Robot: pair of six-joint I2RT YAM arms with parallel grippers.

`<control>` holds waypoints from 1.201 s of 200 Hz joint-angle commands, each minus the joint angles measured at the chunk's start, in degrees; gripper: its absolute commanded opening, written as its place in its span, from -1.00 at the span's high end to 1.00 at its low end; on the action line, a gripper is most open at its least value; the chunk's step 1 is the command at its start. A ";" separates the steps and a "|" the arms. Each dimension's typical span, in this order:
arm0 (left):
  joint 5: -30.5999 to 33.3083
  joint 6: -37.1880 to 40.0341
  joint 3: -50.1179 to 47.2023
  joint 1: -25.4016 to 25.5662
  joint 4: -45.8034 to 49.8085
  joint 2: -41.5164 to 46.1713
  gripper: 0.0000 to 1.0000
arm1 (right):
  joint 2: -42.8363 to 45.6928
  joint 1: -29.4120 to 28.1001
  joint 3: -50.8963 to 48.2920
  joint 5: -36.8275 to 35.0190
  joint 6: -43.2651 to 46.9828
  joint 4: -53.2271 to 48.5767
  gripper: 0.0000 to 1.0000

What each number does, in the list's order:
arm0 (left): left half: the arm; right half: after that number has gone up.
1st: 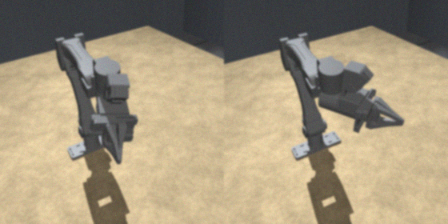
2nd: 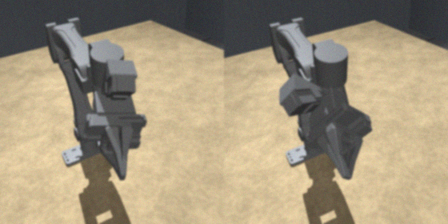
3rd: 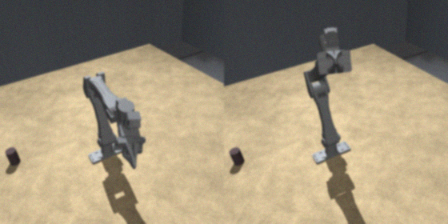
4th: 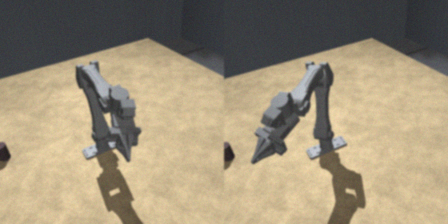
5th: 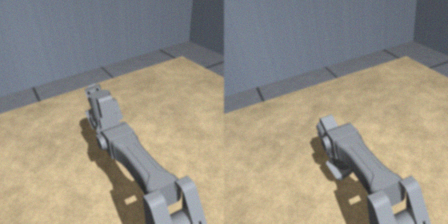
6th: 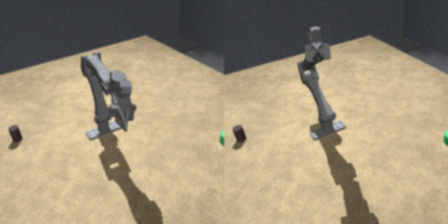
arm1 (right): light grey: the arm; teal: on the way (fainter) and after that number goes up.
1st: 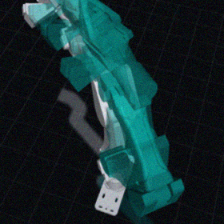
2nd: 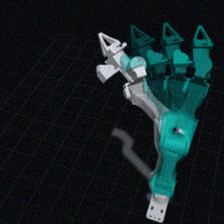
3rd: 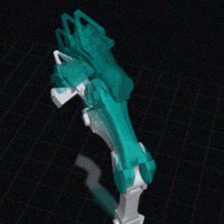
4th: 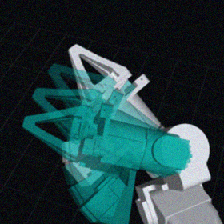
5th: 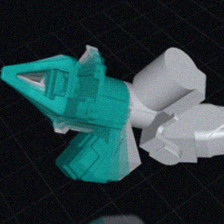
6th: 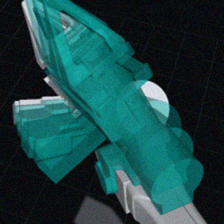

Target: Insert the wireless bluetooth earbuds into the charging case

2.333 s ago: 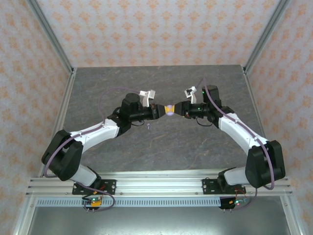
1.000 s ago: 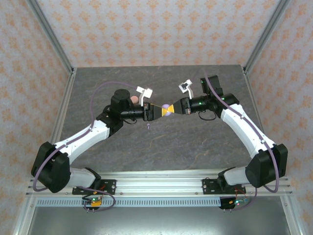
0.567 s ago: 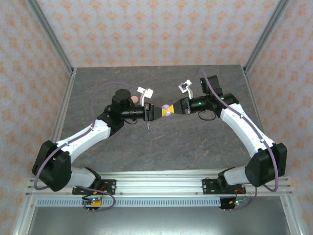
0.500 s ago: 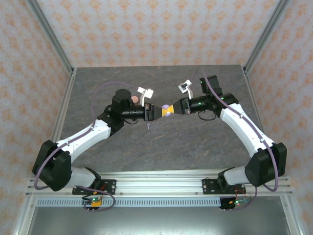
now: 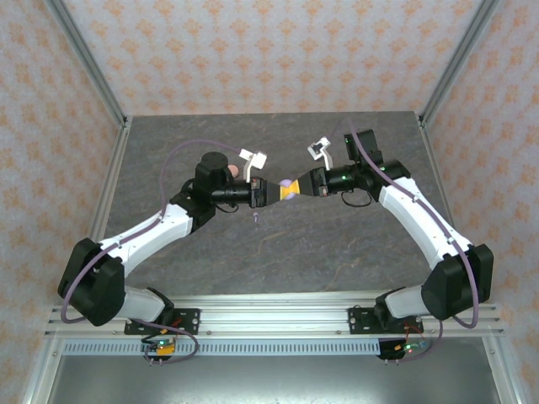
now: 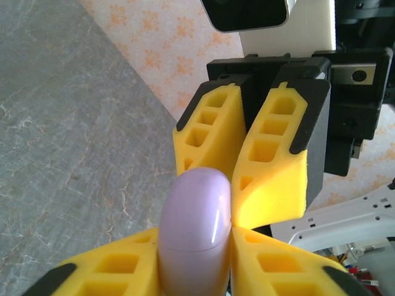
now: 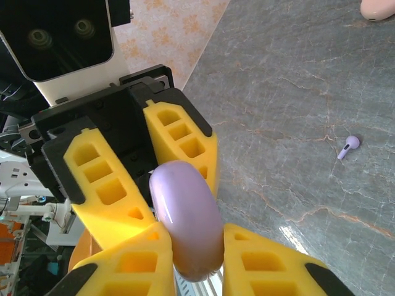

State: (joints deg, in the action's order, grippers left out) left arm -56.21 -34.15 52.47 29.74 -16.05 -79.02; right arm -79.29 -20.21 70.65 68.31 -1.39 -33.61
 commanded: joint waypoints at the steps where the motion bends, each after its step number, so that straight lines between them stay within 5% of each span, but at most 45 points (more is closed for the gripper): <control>1: -0.22 0.62 1.60 1.02 -0.64 -0.65 0.46 | 0.20 -0.39 1.43 0.52 -0.11 1.70 0.56; 86: 3.25 2.79 0.23 1.00 -0.47 0.57 0.59 | 5.18 -0.44 -0.10 -12.30 -3.32 1.91 0.11; 171: 1.63 13.58 -2.62 1.80 -6.04 3.73 0.62 | 7.20 -0.36 1.62 -7.50 0.93 -3.36 0.03; 240: 6.94 22.41 -5.47 3.98 -9.29 4.91 0.67 | 7.31 -0.51 2.37 -4.68 3.84 -6.31 0.03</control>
State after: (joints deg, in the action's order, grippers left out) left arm -50.96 -16.45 46.35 33.41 -22.68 -74.39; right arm -72.90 -20.38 71.22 61.52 0.19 -38.39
